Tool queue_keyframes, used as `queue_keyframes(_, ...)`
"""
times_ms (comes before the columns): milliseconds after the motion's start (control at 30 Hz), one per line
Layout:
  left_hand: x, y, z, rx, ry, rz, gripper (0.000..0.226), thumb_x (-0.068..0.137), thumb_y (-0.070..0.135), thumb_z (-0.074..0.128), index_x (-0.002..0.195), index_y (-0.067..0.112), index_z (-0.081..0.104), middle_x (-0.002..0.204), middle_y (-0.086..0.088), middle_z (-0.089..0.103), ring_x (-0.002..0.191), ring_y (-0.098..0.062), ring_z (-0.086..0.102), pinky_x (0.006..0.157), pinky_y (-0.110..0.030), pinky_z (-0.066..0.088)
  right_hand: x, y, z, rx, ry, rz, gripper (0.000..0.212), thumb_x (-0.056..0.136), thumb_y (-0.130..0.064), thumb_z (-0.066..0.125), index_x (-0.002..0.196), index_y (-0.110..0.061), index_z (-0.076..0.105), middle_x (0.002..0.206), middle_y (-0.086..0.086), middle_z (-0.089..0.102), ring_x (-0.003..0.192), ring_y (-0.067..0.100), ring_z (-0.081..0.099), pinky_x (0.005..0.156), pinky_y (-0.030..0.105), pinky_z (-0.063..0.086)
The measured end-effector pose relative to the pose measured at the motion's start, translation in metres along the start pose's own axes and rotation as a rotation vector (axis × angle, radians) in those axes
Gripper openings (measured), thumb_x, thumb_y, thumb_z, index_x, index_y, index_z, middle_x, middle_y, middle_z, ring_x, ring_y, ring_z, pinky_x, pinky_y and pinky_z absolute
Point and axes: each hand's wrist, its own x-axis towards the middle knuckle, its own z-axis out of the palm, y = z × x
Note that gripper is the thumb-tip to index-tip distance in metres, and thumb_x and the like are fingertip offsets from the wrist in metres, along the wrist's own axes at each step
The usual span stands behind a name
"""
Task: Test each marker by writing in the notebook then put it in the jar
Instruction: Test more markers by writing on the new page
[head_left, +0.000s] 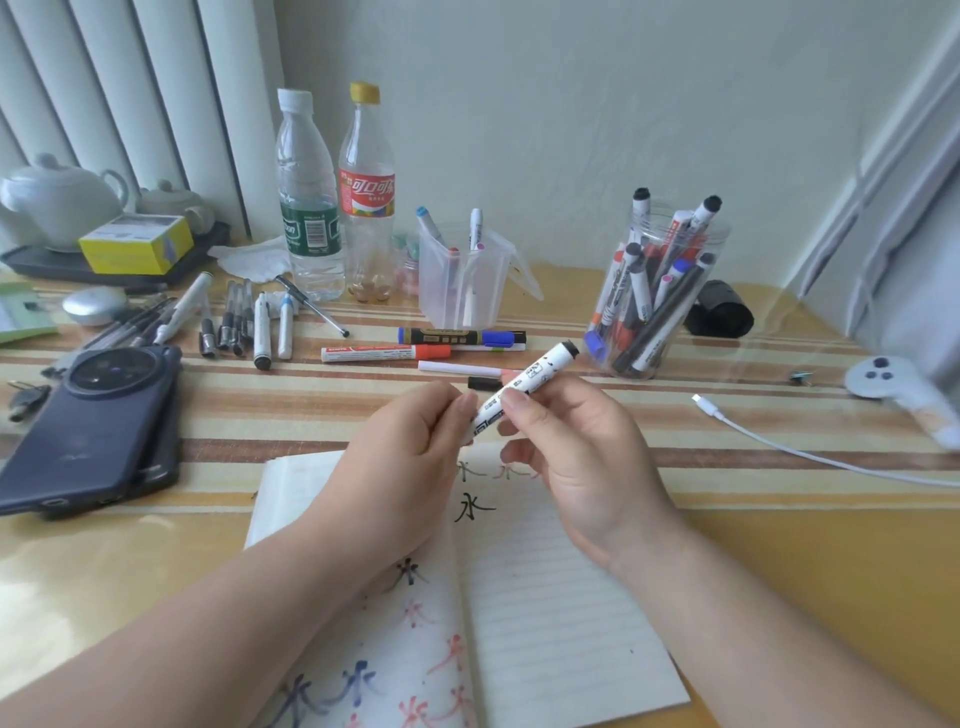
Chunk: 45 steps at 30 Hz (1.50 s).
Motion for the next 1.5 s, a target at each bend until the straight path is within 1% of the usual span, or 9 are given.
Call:
queue_keyframes(167, 0.002, -0.006, 0.000, 0.063, -0.031, 0.157, 0.018, 0.100, 0.034, 0.051, 0.113, 0.035, 0.063, 0.099, 0.018, 0.058, 0.097, -0.002, 0.054, 0.078, -0.012, 0.040, 0.010, -0.023, -0.001, -0.358, 0.054, -0.206, 0.007, 0.096, -0.011, 0.065, 0.102, -0.013, 0.064, 0.083, 0.007, 0.071, 0.066, 0.011, 0.065, 0.059, 0.023, 0.049)
queue_keyframes(300, -0.001, -0.008, 0.001, 0.148, -0.085, 0.210, 0.042, 0.095, 0.043, 0.056, 0.135, 0.046, 0.045, 0.108, 0.026, 0.051, 0.103, 0.001, 0.051, 0.081, -0.021, 0.046, 0.024, -0.047, -0.004, -0.679, 0.051, -0.390, 0.067, 0.093, -0.009, 0.067, 0.141, -0.047, 0.039, 0.081, -0.001, 0.069, 0.075, 0.013, 0.066, 0.074, 0.023, 0.054)
queue_keyframes(467, -0.001, -0.005, 0.002, 0.297, -0.118, 0.276, 0.046, 0.094, 0.046, 0.059, 0.138, 0.040, 0.046, 0.109, 0.024, 0.054, 0.099, 0.001, 0.052, 0.082, -0.019, 0.044, 0.063, -0.084, -0.015, -0.980, 0.102, -0.722, 0.044, 0.092, -0.005, 0.065, 0.133, -0.019, 0.061, 0.086, -0.014, 0.062, 0.074, 0.008, 0.061, 0.075, 0.028, 0.055)
queue_keyframes(633, 0.001, -0.007, -0.001, 0.316, -0.113, 0.229, 0.035, 0.094, 0.046, 0.059, 0.128, 0.038, 0.056, 0.104, 0.023, 0.058, 0.096, 0.001, 0.055, 0.081, -0.019, 0.045, 0.120, -0.123, -0.049, -1.002, 0.455, -1.025, 0.034, 0.092, -0.011, 0.058, 0.125, -0.011, 0.066, 0.103, 0.007, 0.072, 0.084, 0.027, 0.069, 0.081, 0.042, 0.057)
queue_keyframes(800, 0.002, -0.007, -0.002, 0.311, -0.093, 0.199, 0.032, 0.094, 0.045, 0.060, 0.126, 0.037, 0.058, 0.103, 0.021, 0.058, 0.095, 0.000, 0.056, 0.084, -0.023, 0.046, 0.146, -0.127, -0.076, -1.001, 0.702, -0.810, 0.037, 0.090, -0.020, 0.052, 0.124, -0.028, 0.064, 0.092, -0.001, 0.070, 0.083, 0.026, 0.065, 0.078, 0.040, 0.055)
queue_keyframes(1167, 0.001, -0.006, -0.001, 0.311, -0.074, 0.169, 0.028, 0.095, 0.044, 0.060, 0.122, 0.037, 0.060, 0.098, 0.020, 0.059, 0.084, -0.001, 0.056, 0.079, -0.022, 0.048, 0.145, -0.107, -0.081, -1.589, 0.474, -0.195, 0.049, 0.097, -0.030, 0.040, 0.146, -0.031, 0.043, 0.137, 0.007, 0.057, 0.134, 0.031, 0.033, 0.105, 0.046, 0.027)
queue_keyframes(1367, 0.002, -0.007, -0.003, 0.310, -0.057, 0.166, 0.027, 0.095, 0.042, 0.059, 0.121, 0.035, 0.061, 0.096, 0.020, 0.061, 0.087, -0.001, 0.056, 0.079, -0.022, 0.047, 0.127, -0.102, -0.064, -1.618, 0.486, -0.306, 0.074, 0.079, -0.023, 0.060, 0.148, -0.025, 0.034, 0.148, 0.008, 0.040, 0.139, 0.031, 0.027, 0.112, 0.048, 0.023)
queue_keyframes(1433, 0.002, -0.008, -0.003, 0.303, -0.047, 0.161, 0.026, 0.095, 0.041, 0.060, 0.120, 0.035, 0.062, 0.095, 0.020, 0.062, 0.088, -0.002, 0.057, 0.079, -0.022, 0.047, 0.120, -0.084, -0.052, -1.605, 0.373, -0.478, 0.058, 0.080, -0.017, 0.058, 0.137, -0.018, 0.050, 0.138, 0.008, 0.051, 0.131, 0.032, 0.038, 0.107, 0.047, 0.031)
queue_keyframes(1500, 0.004, -0.008, -0.002, 0.290, -0.031, 0.158, 0.024, 0.094, 0.038, 0.061, 0.117, 0.033, 0.064, 0.093, 0.020, 0.063, 0.088, -0.003, 0.058, 0.079, -0.024, 0.048, 0.115, -0.064, -0.035, -1.568, 0.102, -0.383, 0.038, 0.087, -0.015, 0.055, 0.124, -0.018, 0.064, 0.126, 0.004, 0.060, 0.123, 0.027, 0.048, 0.104, 0.044, 0.040)
